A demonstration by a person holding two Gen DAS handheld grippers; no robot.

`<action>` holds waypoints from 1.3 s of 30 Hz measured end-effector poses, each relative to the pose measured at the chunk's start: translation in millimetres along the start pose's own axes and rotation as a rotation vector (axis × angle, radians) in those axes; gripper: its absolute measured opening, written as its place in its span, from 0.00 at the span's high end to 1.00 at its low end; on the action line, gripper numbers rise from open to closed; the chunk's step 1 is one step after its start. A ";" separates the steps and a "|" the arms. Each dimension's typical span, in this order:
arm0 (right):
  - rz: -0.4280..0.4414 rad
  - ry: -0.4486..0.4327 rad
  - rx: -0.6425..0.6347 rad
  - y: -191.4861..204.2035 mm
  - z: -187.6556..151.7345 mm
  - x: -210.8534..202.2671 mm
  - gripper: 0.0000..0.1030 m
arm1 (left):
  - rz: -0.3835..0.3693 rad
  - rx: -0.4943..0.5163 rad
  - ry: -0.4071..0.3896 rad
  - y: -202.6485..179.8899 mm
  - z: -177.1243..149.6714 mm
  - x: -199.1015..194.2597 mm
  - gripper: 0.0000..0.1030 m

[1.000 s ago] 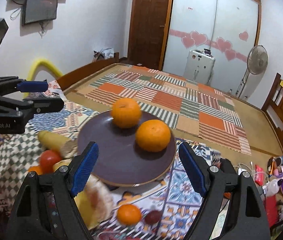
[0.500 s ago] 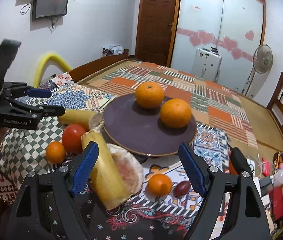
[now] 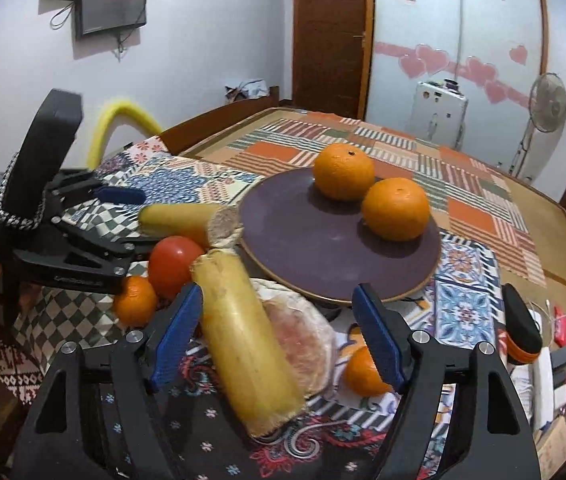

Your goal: Organize fruits

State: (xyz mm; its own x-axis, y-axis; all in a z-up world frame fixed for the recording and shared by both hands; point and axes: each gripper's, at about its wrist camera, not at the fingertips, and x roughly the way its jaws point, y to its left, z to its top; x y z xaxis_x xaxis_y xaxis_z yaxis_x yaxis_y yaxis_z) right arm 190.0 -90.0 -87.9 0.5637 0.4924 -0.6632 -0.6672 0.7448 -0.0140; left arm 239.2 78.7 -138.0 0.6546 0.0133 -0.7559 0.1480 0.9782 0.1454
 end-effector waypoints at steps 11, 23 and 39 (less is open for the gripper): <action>0.070 0.058 -0.031 16.0 -4.0 20.3 0.59 | -0.064 0.016 -0.035 3.3 -1.2 1.7 0.35; 0.030 0.007 0.018 8.1 -2.4 3.7 0.65 | -0.049 -0.010 -0.037 5.9 -11.8 -12.3 0.73; 0.035 -0.032 0.114 -18.8 2.3 -3.2 0.67 | -0.094 -0.079 0.057 20.4 -18.3 -30.8 0.73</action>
State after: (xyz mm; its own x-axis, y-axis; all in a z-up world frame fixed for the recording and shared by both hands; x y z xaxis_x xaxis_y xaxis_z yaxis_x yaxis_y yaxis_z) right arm 201.8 -104.6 -83.8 0.5572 0.5318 -0.6377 -0.6281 0.7723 0.0952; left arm 208.5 102.0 -123.4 0.5974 -0.0696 -0.7989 0.1464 0.9890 0.0233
